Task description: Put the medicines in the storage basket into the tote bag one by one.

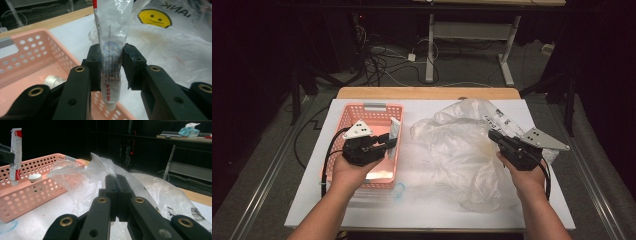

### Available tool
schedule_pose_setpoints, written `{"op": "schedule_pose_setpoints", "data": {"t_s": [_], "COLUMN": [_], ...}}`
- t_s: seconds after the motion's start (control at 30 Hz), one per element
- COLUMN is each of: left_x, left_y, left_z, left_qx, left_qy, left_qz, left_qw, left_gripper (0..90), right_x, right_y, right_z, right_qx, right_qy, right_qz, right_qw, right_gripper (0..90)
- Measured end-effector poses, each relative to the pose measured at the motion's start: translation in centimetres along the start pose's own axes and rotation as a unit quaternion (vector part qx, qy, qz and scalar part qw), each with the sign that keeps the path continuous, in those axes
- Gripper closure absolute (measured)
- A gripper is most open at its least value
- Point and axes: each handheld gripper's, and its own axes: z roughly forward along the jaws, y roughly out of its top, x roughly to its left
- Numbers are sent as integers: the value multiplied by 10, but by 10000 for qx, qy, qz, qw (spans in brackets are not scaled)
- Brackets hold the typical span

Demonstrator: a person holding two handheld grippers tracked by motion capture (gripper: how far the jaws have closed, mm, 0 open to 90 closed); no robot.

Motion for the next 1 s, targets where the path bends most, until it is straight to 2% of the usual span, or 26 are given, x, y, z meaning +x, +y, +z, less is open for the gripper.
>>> {"op": "schedule_pose_setpoints", "data": {"t_s": [0.27,0.57,1.0], "left_x": [-24,-42,-67], "left_y": [8,11,14], "left_z": [16,37,66], "left_qx": [-60,-20,122], "left_qy": [-285,-521,-720], "left_qz": [184,276,485], "left_qw": [9994,9983,9961], "left_gripper": [680,680,680], "right_x": [1,2,5], "right_y": [0,0,1], "right_z": [1,1,2], "right_qx": [-11,-22,-45], "right_qy": [28,48,101], "right_qz": [-28,4,-18], "right_qw": [10000,10000,9999], "right_gripper": [900,900,900]}}
